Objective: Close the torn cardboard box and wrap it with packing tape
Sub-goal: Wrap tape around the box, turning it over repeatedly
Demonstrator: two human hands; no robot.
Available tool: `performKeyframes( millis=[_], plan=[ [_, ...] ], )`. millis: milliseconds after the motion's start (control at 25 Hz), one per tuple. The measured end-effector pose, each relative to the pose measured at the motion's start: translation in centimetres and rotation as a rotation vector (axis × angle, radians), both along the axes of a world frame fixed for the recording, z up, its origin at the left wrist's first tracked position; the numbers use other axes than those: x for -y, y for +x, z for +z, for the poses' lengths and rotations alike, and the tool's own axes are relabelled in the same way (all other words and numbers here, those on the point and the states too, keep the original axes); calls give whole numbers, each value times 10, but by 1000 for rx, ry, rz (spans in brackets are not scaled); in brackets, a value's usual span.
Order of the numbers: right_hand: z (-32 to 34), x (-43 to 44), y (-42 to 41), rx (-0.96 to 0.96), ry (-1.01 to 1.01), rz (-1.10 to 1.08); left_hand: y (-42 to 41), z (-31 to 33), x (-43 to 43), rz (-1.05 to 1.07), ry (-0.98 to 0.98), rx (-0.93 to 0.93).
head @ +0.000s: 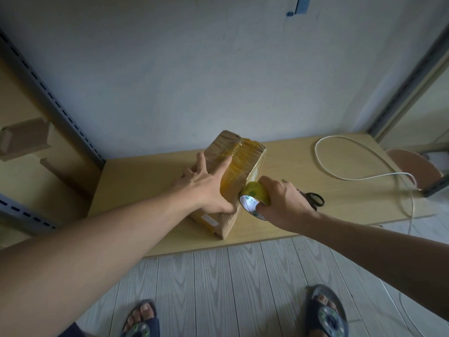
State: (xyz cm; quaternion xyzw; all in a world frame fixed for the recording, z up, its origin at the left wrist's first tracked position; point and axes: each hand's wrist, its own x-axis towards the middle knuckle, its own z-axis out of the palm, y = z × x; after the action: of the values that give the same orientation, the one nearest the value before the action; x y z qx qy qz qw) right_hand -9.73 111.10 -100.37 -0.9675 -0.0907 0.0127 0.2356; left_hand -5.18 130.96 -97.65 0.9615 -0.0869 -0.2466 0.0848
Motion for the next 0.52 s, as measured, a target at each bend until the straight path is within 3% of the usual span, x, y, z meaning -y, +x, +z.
performKeyframes(
  millis=[120, 280, 320, 520],
  plan=[
    [21, 2, 6, 93, 182, -51, 14, 0, -21, 83, -254, -30],
    [43, -20, 27, 135, 305, -42, 16, -25, -62, 211, -856, -257],
    [43, -32, 31, 110, 323, -4, 13, -31, -68, 226, -924, -289],
    [30, -87, 49, -31, 306, 116, 20, -57, -92, 154, -807, -76]
  ],
)
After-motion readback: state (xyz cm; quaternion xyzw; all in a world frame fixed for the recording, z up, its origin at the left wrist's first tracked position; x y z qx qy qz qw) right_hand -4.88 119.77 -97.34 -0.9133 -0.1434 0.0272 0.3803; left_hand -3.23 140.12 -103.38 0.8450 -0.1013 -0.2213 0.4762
